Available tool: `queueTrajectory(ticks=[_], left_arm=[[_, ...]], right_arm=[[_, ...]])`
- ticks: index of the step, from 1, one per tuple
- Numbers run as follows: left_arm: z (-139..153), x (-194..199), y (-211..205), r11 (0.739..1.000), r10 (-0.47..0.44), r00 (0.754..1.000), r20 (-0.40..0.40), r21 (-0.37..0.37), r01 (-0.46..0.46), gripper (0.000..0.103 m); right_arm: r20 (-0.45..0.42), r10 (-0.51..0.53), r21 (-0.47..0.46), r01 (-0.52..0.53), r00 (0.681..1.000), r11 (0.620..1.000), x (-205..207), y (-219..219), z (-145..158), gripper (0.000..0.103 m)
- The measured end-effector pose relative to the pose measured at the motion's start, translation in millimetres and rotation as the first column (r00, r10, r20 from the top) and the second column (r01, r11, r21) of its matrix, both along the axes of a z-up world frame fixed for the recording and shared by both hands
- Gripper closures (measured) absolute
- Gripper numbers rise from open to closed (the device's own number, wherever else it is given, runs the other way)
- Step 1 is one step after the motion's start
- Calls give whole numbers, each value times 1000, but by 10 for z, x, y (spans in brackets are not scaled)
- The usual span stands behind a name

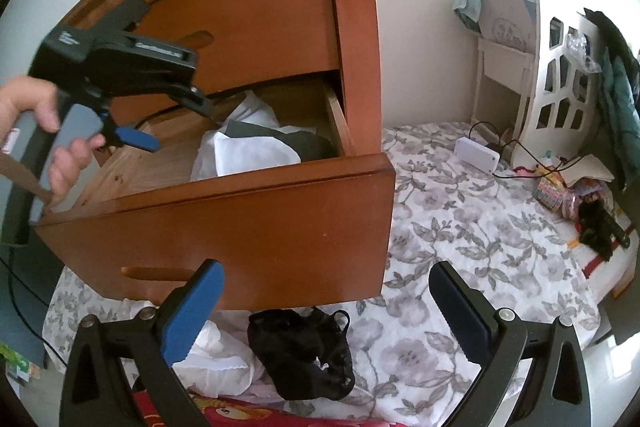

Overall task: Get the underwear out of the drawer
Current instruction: 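Lower the left tool onto the white sock and close it, then lift the white sock out of the drawer with the left tool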

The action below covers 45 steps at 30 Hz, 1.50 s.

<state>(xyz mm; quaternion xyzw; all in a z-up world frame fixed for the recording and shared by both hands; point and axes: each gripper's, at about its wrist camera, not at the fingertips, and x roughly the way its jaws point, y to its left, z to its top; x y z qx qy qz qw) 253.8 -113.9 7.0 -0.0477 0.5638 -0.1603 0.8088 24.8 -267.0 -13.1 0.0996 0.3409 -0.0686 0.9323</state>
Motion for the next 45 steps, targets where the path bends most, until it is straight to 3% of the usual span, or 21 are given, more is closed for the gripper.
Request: queueTrajectory(ticks=[15, 18, 28, 45], left_arm=[[-292, 151, -171, 1000, 18, 998, -52, 5, -18, 51], [-290, 149, -161, 1000, 24, 999, -43, 14, -23, 67], [-252, 80, -40, 999, 30, 999, -14, 11, -30, 92], [-146, -186, 372, 996, 89, 996, 30, -33, -88, 97]], right_arm=[[-11, -9, 47, 10, 1000, 999, 8, -78, -41, 0], [-11, -10, 49, 11, 1000, 999, 8, -75, -39, 0], [-9, -14, 44, 15, 1000, 999, -5, -77, -38, 0], [-10, -24, 24, 25, 1000, 999, -11, -58, -25, 0]])
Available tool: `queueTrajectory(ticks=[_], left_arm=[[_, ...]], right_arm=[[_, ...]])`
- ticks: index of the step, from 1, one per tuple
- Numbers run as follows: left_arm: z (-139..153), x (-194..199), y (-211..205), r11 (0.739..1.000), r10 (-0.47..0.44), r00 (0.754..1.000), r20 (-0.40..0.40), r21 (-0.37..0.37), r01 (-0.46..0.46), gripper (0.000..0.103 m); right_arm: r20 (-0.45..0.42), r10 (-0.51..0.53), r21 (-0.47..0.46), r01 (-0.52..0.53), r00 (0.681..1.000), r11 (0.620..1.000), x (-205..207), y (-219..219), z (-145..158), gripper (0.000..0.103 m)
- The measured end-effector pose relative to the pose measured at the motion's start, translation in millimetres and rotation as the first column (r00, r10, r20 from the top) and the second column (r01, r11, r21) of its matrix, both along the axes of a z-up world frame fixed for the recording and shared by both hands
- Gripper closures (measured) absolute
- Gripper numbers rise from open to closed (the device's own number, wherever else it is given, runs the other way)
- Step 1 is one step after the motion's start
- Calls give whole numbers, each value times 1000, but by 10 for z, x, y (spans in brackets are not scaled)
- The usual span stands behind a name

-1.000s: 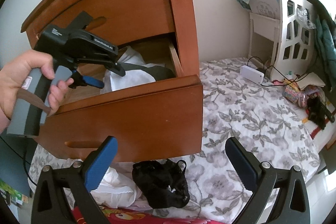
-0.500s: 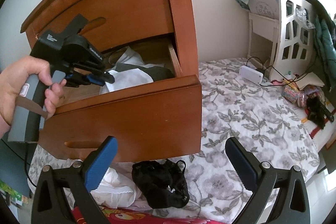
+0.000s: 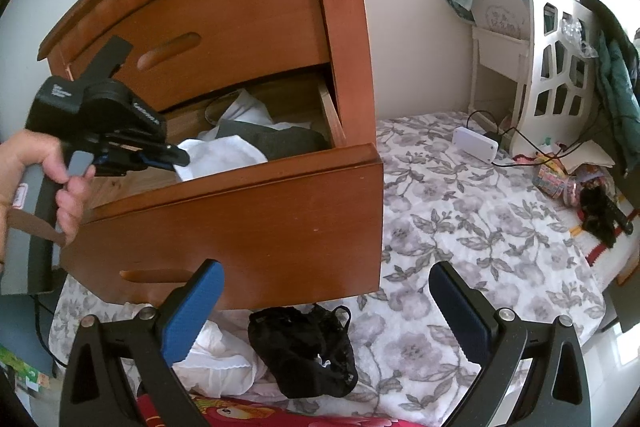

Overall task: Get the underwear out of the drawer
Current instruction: 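Lift the white sock out of the drawer with the left tool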

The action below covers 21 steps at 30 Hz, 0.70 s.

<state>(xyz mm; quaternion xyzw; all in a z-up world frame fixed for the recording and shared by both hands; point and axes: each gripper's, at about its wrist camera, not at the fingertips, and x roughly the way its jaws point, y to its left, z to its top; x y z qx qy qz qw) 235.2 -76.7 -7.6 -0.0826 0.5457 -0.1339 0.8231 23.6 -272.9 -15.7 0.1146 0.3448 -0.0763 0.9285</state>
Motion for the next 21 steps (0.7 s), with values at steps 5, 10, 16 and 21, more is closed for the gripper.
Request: queueTrajectory(ticks=[5, 10, 16, 21], left_arm=[[49, -127, 148, 1000, 21, 999, 34, -20, -20, 97], [113, -264, 167, 997, 38, 995, 92, -66, -32, 97], [325, -488, 251, 994, 55, 977, 207, -104, -34, 97], [448, -636, 368, 986, 88, 960, 265, -160, -46, 98]], right_arm=[[0, -3, -8, 3, 1000, 1000, -4, 4, 3, 0], [2, -8, -22, 8, 1000, 1000, -6, 21, 15, 0], [7, -16, -38, 16, 1000, 999, -19, 36, 31, 0], [9, -22, -55, 23, 1000, 998, -29, 51, 41, 0]])
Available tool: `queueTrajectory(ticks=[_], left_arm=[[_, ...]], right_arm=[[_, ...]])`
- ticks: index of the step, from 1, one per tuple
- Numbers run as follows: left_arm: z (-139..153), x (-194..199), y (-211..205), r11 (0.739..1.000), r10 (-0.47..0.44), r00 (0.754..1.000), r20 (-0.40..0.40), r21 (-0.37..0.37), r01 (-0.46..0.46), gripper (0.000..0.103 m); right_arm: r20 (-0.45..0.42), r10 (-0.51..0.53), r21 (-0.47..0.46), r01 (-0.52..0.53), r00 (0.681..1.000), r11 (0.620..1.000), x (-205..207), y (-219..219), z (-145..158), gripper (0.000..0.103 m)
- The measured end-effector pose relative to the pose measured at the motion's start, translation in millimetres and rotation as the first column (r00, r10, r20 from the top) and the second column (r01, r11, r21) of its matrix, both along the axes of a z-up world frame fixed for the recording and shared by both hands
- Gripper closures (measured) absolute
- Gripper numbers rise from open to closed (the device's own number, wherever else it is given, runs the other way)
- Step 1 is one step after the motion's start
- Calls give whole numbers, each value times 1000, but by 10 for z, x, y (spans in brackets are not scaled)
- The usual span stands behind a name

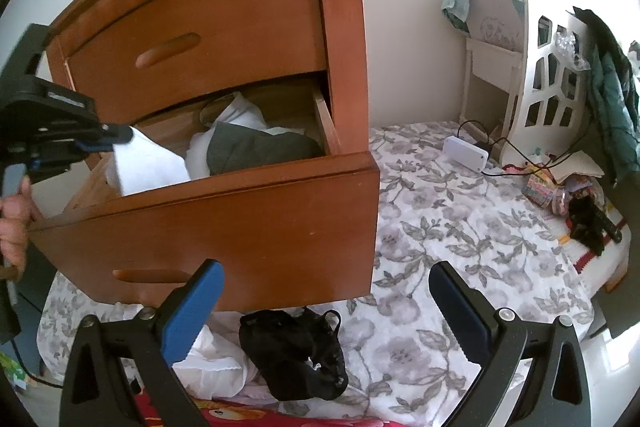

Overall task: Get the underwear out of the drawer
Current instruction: 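Lift the white sock out of the drawer with the left tool, then carry the white sock down toward the garments on the bedsheet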

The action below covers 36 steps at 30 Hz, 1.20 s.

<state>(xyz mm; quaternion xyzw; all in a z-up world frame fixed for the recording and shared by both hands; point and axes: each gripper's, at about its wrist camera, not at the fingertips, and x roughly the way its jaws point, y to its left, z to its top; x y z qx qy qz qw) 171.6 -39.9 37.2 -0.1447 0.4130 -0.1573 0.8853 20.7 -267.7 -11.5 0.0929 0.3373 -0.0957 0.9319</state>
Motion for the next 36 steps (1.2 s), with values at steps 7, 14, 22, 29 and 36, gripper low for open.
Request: queueTrajectory(ticks=[7, 14, 22, 29, 36], left_arm=[[169, -189, 171, 997, 21, 998, 56, -69, -17, 98], [433, -445, 231, 995, 37, 989, 146, -97, -23, 98], [648, -845, 369, 991, 55, 973, 226, -134, -25, 98], [712, -1172, 584, 980, 110, 960, 256, -192, -61, 98], [765, -1451, 756, 972, 144, 948, 283, -222, -81, 98]], right_arm=[[-4, 0, -28, 0, 1000, 1000, 4, 41, 8, 0], [-4, -1, -55, 1, 1000, 998, 0, 80, 20, 0], [2, -4, -83, 4, 1000, 997, -5, 113, 34, 0], [5, 4, -132, -4, 1000, 991, -3, 198, 54, 0], [4, 10, -168, -9, 1000, 986, 3, 252, 60, 0]])
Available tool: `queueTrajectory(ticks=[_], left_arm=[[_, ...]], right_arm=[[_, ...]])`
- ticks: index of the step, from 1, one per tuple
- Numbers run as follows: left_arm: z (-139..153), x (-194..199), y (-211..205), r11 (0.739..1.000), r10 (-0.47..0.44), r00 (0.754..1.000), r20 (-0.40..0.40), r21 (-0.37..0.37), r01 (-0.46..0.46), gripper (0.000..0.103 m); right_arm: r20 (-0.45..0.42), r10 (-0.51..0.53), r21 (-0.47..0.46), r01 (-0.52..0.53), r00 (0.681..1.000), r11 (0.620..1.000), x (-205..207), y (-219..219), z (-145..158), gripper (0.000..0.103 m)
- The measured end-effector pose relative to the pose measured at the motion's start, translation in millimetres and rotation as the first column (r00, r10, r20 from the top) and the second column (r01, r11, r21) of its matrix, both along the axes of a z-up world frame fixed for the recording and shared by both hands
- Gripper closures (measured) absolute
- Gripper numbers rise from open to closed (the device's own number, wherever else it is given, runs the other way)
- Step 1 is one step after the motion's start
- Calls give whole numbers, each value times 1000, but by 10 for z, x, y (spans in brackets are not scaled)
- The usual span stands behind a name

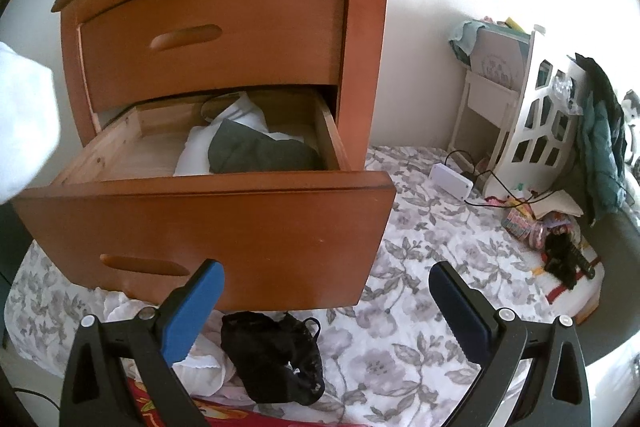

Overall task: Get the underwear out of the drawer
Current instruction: 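Carry the white sock down toward the garments on the bedsheet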

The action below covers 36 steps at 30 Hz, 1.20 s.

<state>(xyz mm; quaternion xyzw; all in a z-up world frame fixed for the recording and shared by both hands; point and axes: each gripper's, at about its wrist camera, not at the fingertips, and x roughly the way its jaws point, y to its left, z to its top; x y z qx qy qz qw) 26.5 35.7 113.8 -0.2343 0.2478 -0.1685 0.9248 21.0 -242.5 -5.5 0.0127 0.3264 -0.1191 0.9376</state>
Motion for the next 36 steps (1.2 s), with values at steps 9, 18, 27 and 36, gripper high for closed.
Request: queueTrajectory(ticks=[9, 18, 27, 36], left_arm=[[-68, -162, 113, 999, -1, 1000, -18, -40, 1, 98], [-126, -221, 135, 999, -11, 999, -42, -42, 9, 98], [-415, -78, -6, 995, -93, 985, -149, -41, 87, 98], [-740, 45, -168, 987, -158, 954, -255, -31, 156, 98]], right_arm=[[-8, 10, -48, -11, 1000, 999, 2, 84, -3, 0], [-19, 20, -79, -21, 1000, 997, 21, 138, -13, 0], [-26, 22, -79, -24, 999, 997, 35, 151, -17, 0], [-24, 24, -74, -26, 999, 997, 35, 146, -16, 0]])
